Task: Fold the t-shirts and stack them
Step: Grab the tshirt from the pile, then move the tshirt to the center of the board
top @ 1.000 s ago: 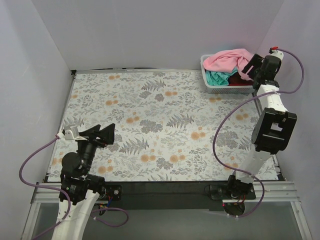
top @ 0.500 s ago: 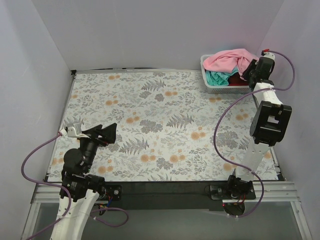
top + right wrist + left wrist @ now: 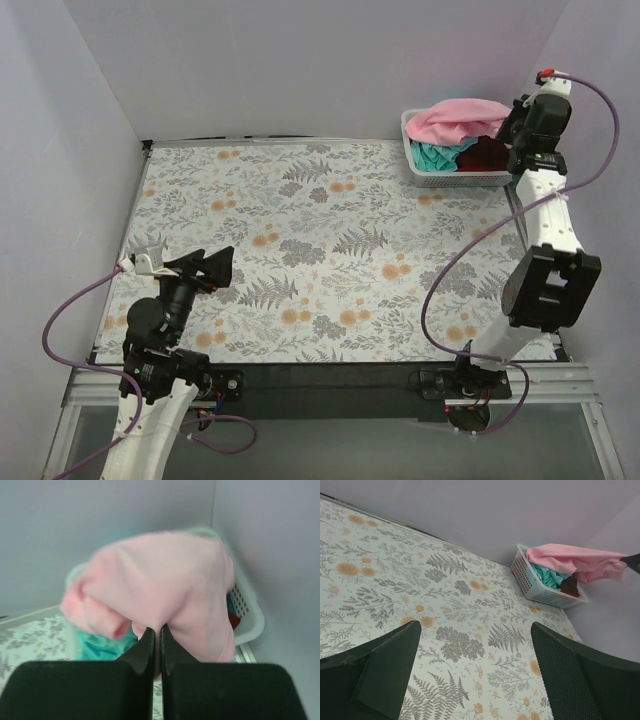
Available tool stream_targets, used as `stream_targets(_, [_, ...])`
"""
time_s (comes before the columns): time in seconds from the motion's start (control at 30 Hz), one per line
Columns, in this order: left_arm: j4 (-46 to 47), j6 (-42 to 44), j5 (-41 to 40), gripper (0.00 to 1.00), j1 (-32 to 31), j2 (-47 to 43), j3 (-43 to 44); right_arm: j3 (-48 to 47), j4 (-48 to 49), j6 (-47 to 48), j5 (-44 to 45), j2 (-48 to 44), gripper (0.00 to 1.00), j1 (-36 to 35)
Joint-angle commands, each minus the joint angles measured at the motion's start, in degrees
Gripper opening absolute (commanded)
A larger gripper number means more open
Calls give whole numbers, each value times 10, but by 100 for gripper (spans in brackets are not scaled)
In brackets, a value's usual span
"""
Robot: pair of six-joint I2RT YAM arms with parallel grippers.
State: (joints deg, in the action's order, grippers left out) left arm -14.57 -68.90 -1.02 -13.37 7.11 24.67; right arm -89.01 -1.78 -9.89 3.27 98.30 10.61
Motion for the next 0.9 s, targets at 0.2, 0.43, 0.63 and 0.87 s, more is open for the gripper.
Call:
stream_targets(0.2, [0,1,5,91,-4,-17,-2,30,-57,33,-88,-303,1,-131])
stream_targets(0.43, [3,2,9,91,-7,-8,-5,201,-81,-76,-226,-447,1,-239])
stream_targets(0.63, [8,2,9,92,-7,14,-5,315,-197,-80,-189,-424,51,-461])
stream_targets(0.87, [-36,-25,54,92,-7,68,19,378,-289,-60,-54,-413,61,-524])
